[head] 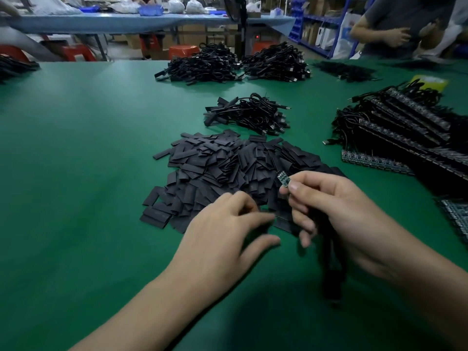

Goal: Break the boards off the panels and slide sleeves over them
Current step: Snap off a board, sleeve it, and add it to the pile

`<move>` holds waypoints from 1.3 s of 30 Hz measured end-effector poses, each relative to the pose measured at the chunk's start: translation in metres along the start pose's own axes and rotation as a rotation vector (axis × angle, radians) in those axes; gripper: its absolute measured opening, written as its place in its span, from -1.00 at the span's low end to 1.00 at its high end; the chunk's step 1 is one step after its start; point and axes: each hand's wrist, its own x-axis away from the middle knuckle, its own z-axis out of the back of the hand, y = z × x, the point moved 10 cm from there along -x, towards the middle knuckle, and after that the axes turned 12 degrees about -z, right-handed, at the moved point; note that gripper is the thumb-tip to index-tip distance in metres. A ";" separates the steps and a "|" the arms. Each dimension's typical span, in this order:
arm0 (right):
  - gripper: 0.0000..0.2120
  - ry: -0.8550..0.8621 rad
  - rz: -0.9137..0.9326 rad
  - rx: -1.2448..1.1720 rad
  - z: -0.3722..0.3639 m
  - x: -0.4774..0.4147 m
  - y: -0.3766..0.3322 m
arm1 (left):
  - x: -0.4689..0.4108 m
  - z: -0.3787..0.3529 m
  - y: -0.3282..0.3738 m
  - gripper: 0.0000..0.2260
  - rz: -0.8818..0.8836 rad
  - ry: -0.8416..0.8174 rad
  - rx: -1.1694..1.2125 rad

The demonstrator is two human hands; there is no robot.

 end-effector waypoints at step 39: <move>-0.89 -0.134 0.023 0.216 -0.015 0.003 0.013 | 0.017 0.052 -0.022 -0.83 0.023 0.465 0.287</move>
